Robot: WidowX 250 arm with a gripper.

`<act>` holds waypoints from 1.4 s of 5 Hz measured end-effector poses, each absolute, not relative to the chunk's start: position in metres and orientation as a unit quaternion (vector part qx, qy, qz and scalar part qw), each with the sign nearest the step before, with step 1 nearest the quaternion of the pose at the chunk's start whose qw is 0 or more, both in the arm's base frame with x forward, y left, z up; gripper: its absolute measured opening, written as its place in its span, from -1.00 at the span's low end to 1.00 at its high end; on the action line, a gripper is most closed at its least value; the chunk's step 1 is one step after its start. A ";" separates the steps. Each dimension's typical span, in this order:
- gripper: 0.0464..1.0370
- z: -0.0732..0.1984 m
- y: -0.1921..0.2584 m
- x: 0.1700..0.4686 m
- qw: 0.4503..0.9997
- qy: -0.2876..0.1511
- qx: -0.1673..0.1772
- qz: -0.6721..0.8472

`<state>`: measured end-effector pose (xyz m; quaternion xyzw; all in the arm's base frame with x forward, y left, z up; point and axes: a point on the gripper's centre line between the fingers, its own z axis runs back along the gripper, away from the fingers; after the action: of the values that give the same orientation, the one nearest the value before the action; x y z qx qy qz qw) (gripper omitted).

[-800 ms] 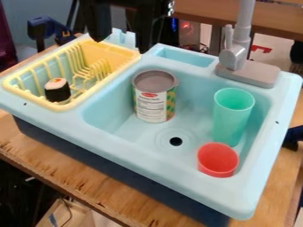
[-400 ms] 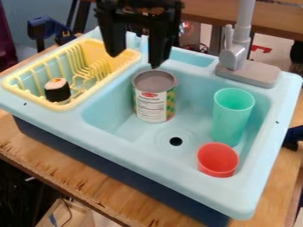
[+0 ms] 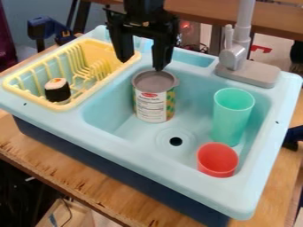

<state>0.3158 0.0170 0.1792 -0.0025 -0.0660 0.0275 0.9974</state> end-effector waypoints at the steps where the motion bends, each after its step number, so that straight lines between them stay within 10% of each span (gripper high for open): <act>1: 0.93 0.175 0.022 0.332 0.997 -0.076 -0.011 0.017; 7: 0.93 0.142 0.013 0.376 0.996 -0.094 0.000 -0.004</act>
<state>0.3761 0.0133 0.1423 0.0004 -0.0935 -0.0043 0.9956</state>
